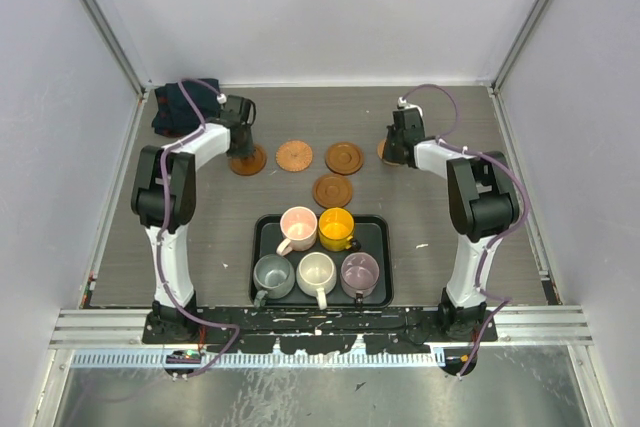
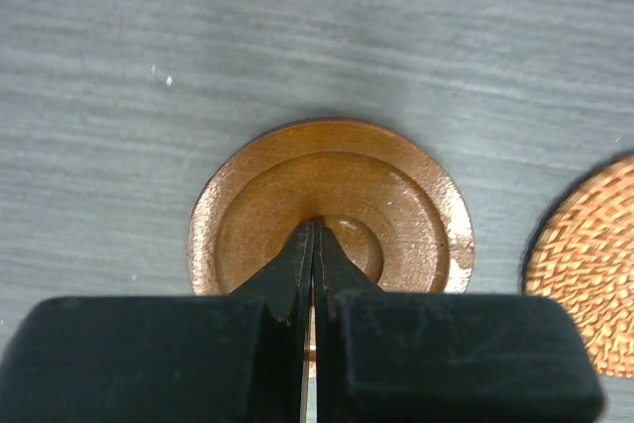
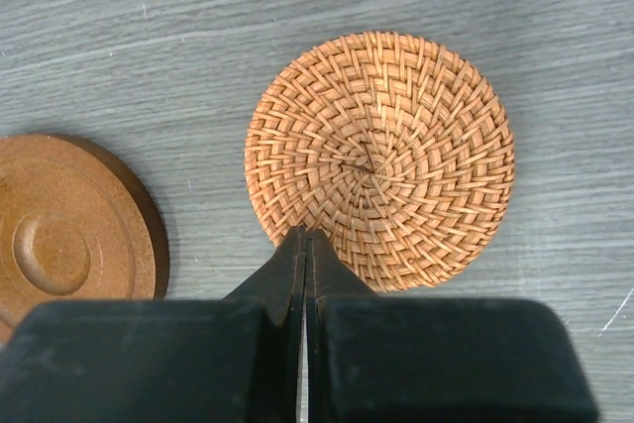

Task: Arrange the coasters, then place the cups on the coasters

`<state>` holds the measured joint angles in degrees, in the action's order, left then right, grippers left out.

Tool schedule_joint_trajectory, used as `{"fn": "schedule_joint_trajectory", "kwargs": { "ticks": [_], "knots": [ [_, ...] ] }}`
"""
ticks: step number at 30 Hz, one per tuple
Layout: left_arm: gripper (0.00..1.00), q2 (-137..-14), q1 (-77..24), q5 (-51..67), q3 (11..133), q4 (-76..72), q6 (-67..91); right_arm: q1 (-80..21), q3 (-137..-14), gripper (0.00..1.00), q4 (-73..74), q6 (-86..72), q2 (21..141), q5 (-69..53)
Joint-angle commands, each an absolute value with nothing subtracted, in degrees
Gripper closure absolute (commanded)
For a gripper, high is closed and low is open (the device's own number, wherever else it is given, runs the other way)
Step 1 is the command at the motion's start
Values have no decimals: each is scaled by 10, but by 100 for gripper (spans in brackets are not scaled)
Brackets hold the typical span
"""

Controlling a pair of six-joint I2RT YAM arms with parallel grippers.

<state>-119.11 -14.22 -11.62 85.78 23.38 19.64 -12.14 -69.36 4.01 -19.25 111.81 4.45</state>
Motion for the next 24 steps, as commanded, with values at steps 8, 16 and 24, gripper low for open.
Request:
{"fn": "schedule_joint_trajectory", "kwargs": {
  "ticks": [8, 16, 24],
  "knots": [
    [100, -1251, -139, -74, 935, 231, 169, -118, -723, 99, 31, -184, 1151, 82],
    [100, -1243, -132, -75, 923, 233, 169, -116, -700, 99, 41, -192, 1127, 110],
    [100, -1246, -127, -68, 931, 220, 159, -93, -698, 99, 15, -180, 1132, 87]
  ]
}}
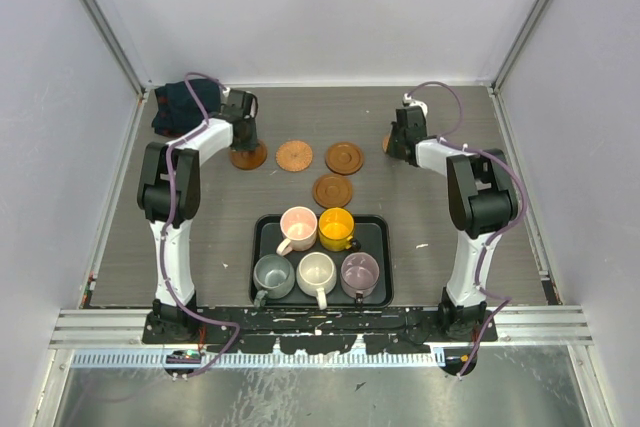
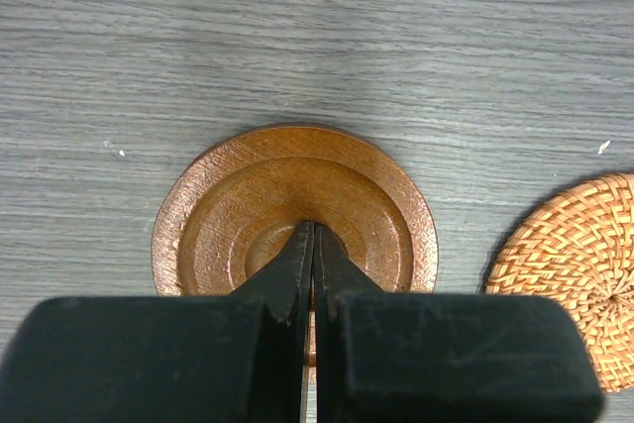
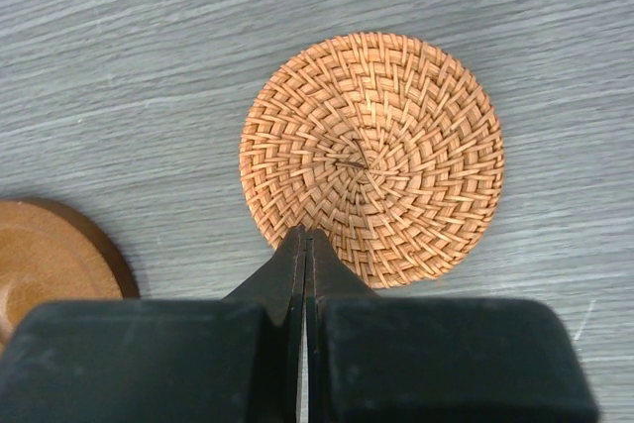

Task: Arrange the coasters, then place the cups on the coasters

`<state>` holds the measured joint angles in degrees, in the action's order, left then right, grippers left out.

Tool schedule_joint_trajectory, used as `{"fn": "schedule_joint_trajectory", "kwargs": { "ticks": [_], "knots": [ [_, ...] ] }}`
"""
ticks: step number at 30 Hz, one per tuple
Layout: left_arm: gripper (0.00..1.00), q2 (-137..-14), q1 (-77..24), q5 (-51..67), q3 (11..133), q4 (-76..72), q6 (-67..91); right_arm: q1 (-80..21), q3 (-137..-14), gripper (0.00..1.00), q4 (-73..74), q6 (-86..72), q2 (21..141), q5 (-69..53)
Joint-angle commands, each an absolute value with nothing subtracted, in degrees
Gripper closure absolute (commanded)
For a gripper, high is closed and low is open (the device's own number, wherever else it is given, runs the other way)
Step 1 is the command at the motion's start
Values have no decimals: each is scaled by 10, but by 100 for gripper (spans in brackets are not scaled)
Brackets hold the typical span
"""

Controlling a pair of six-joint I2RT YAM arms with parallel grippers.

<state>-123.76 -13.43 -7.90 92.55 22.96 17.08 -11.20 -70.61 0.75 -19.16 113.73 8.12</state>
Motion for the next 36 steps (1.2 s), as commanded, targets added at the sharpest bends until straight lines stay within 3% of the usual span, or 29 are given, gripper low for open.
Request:
{"fn": "schedule_joint_trajectory", "kwargs": {
  "ticks": [1, 13, 15, 23, 29, 36],
  "knots": [
    [100, -1246, -127, -66, 935, 218, 158, -93, -701, 99, 16, -177, 1131, 87],
    [99, -1139, -127, -27, 903, 126, 141, -95, -691, 99, -1, -142, 1031, 42],
    [91, -1111, -127, -21, 892, 115, 138, -101, -680, 99, 0, -137, 1004, 30],
    [82, -1001, -127, -21, 781, 93, 166, -165, -635, 94, 31, -127, 924, -20],
    [57, -914, -128, 5, 648, 41, 211, -231, -613, 91, 48, -127, 922, -63],
    [28, -853, -129, 18, 580, 41, 228, -291, -623, 94, 49, -130, 973, -97]
  ]
}}
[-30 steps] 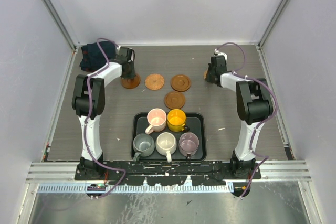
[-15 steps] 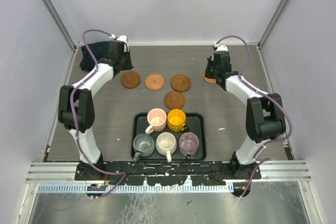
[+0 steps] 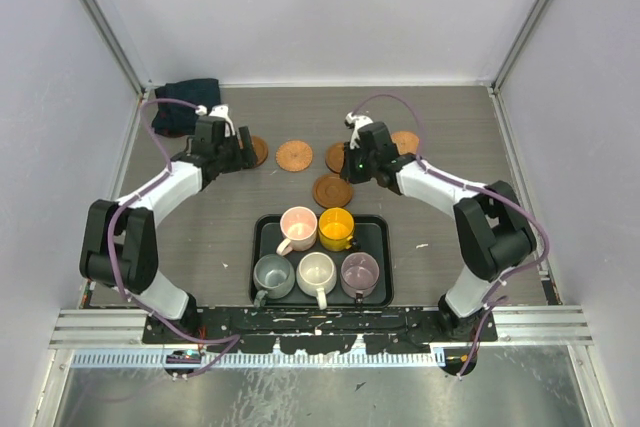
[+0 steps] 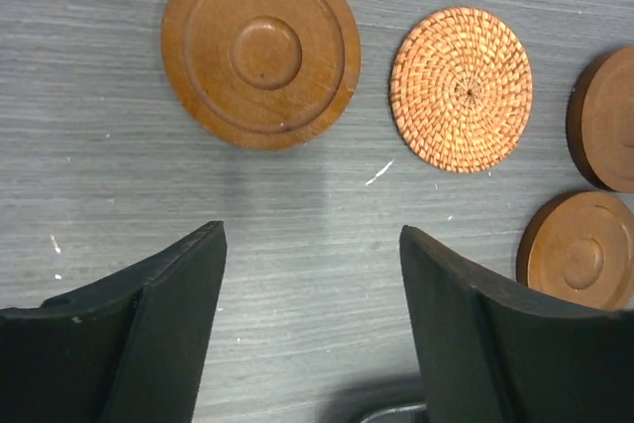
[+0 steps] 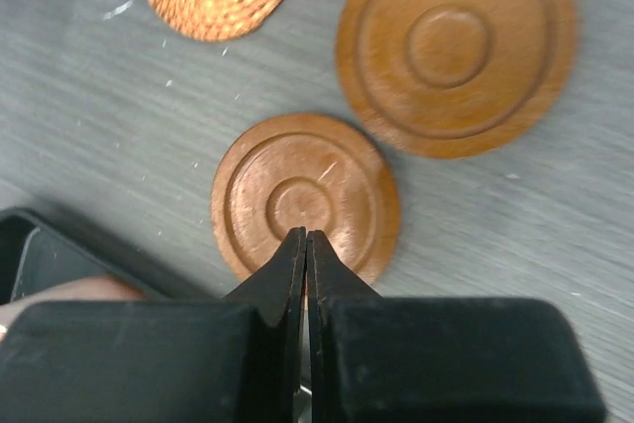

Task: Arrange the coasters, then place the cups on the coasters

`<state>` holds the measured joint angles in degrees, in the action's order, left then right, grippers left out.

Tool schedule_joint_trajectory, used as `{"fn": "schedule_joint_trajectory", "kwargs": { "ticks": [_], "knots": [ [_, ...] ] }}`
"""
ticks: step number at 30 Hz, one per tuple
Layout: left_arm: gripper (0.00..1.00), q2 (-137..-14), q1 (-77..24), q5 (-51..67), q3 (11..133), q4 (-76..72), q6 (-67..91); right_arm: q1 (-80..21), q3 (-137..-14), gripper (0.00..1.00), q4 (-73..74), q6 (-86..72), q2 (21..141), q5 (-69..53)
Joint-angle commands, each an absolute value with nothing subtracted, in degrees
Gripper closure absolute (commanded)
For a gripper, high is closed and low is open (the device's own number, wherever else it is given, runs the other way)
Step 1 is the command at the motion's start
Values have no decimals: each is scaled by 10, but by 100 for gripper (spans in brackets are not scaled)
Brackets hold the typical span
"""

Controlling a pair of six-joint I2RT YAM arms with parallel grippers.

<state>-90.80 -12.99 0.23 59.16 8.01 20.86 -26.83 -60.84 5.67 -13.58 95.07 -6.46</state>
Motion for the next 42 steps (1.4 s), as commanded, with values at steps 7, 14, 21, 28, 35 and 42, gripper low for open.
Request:
{"fn": "schedule_joint_trajectory", "kwargs": {
  "ticks": [7, 14, 21, 28, 35, 42],
  "knots": [
    [2, -815, -128, 10, 548, 48, 234, -333, -659, 95, 52, -137, 1044, -127],
    [1, -811, -129, 6, 534, 56, 232, -351, -681, 95, 54, -140, 1075, -128],
    [2, -826, -128, 8, 533, 55, 234, -351, -674, 96, 93, -147, 1082, -37],
    [2, -835, -129, 11, 537, 52, 233, -350, -650, 99, 152, -165, 1080, 82],
    [2, -840, -129, 14, 535, 52, 232, -324, -616, 99, 172, -198, 1045, 162],
    [2, -841, -129, 15, 533, 49, 230, -287, -601, 99, 149, -184, 994, 143]
  ]
}}
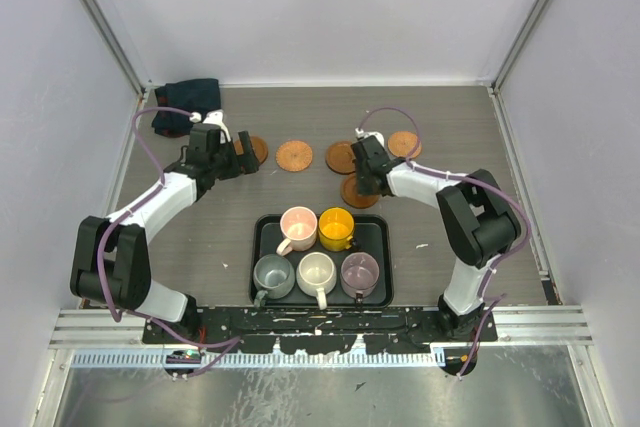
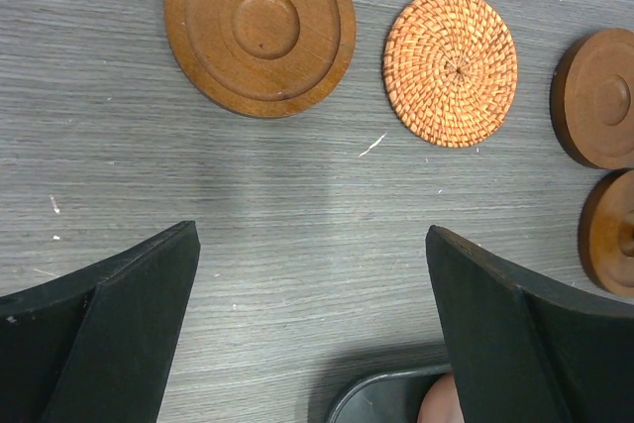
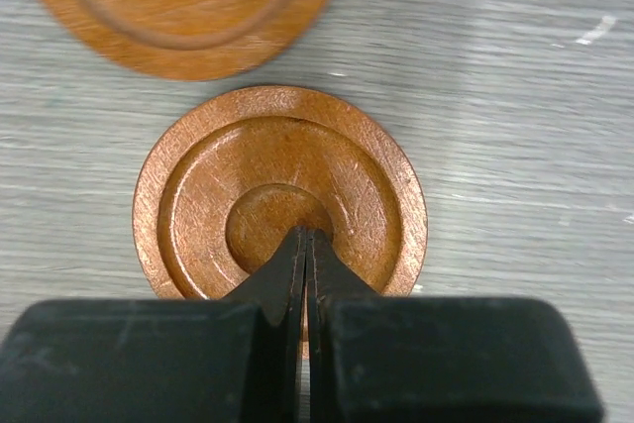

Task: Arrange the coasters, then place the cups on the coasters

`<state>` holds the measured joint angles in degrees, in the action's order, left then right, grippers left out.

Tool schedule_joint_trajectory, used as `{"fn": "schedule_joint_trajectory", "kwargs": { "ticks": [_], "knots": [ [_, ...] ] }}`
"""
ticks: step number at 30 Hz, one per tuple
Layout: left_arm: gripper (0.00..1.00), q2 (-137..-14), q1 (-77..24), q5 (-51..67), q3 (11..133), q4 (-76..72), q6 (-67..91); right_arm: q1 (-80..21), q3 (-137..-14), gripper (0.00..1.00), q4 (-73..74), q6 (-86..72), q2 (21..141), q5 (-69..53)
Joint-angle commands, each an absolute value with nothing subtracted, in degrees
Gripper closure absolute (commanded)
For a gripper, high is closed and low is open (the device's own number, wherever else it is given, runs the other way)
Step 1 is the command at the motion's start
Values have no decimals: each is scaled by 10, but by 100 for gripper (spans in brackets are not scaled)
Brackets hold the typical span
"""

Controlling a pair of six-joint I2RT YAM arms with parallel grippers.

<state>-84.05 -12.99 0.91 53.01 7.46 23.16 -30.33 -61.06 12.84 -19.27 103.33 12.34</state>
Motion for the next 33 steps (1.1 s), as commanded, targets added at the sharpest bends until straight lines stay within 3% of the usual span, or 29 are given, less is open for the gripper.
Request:
{"fn": "schedule_joint_trajectory", "kwargs": {
  "ticks": [1, 7, 22, 33],
  "knots": [
    [2, -842, -129, 15, 533, 49, 231, -287, -608, 99, 149, -179, 989, 146],
    [2, -843, -129, 22, 532, 48, 236, -278, -655, 99, 176, -157, 988, 184],
    [2, -843, -129, 31, 524, 40, 245, -260, -610, 99, 133, -185, 1014, 87],
    [2, -851, -129, 26, 525, 40, 239, -130, -561, 99, 130, -203, 1001, 104]
  ]
}}
